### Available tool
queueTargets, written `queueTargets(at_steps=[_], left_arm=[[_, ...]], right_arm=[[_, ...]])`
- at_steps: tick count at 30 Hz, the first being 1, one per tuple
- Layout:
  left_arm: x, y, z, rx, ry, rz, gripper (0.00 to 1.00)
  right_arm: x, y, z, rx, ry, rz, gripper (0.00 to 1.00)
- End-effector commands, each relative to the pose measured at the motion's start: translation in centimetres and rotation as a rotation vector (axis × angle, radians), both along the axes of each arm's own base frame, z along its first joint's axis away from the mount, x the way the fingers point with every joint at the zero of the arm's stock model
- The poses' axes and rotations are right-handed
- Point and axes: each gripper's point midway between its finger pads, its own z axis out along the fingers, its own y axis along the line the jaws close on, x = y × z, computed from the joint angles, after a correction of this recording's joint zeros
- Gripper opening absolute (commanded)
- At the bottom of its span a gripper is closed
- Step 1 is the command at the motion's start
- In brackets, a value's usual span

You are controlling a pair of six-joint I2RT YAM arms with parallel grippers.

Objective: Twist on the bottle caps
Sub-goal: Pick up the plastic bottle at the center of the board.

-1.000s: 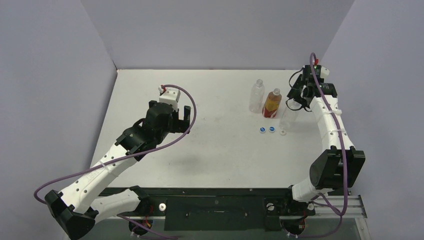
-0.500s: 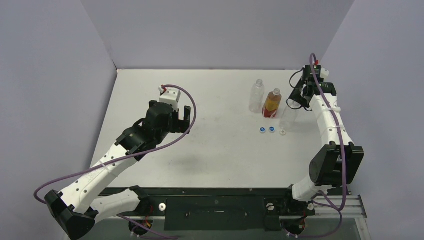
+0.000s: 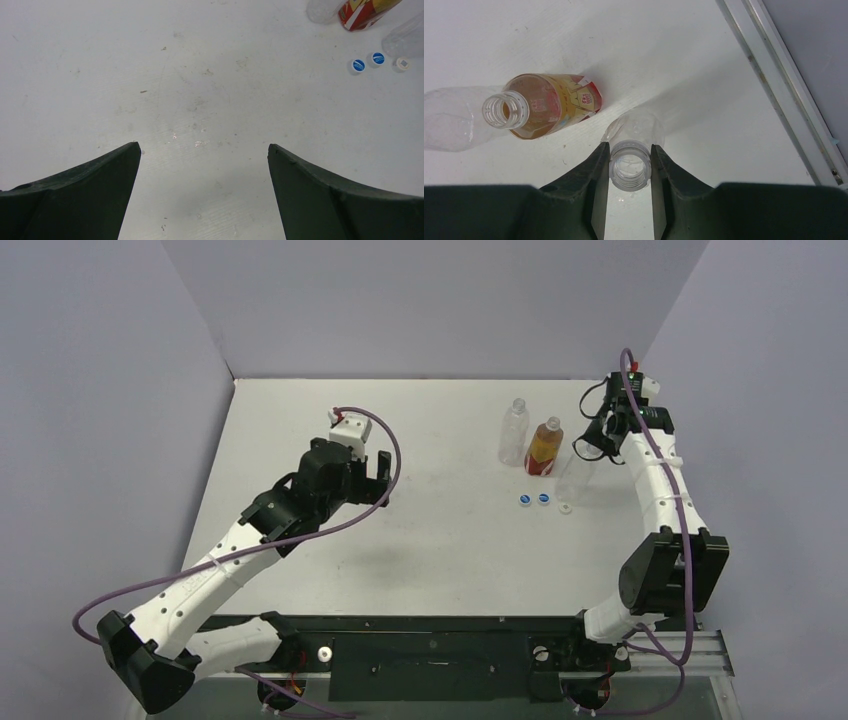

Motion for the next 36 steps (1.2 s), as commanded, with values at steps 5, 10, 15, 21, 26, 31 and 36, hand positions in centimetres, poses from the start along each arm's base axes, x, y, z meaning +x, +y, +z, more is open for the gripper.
queueTargets(at_steps=[5,10,15,21,26,31,36], left_arm=[[1.0,-7.9,6.5,-0.216,-0.193,-0.229,0.97],[-1.0,-12.7,8.7,-0.238,-0.351,-0.521,0.97],[-3.5,-14.9,10.7,-0.272,-0.539,-0.745,0.97],[-6.4,-15.9,10.1,-0.274,-0.598,-0.936,0.96],[-8.6,-16.9,8.3,-0.284,-0.554,-1.046,0.96],[-9.4,-17.3,7.3,-0.274,-0.559,-1.055,0.96],[-9.1,-17.0,7.3,-0.268,-0.595,-1.017,0.97]], right_arm=[[-3.6,-0.4,6.1,-0.033,-0.094,-0.02,0.0],[-6.5,1.6,8.7,-0.009,-0.129,0.073,0.0],[-8.7,7.2,10.5,0.057,-0.169,0.277,0.0],[-11.8,17.0,13.0,0.195,-0.23,0.597,0.0],[-14.2,23.7,15.8,0.273,-0.289,0.793,0.0],[-15.7,27.5,16.7,0.299,-0.295,0.891,0.0],[-16.6,29.3,17.2,0.309,-0.298,0.938,0.0]])
